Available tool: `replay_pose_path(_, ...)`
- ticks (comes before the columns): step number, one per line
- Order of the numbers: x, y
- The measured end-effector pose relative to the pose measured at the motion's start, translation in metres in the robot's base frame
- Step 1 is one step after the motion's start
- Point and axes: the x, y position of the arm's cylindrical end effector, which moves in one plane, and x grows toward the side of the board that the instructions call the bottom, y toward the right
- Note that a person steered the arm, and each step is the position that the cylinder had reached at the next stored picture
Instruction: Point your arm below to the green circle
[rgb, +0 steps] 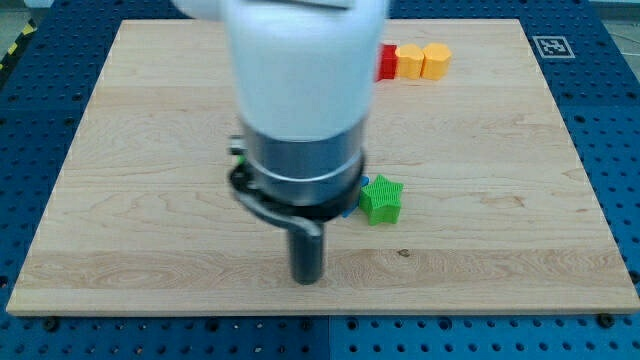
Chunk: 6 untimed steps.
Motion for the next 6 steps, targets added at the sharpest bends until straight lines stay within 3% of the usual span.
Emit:
replay_pose_path(3,-0.041,-0.073)
replay_pose_path(6,-0.09,-0.076)
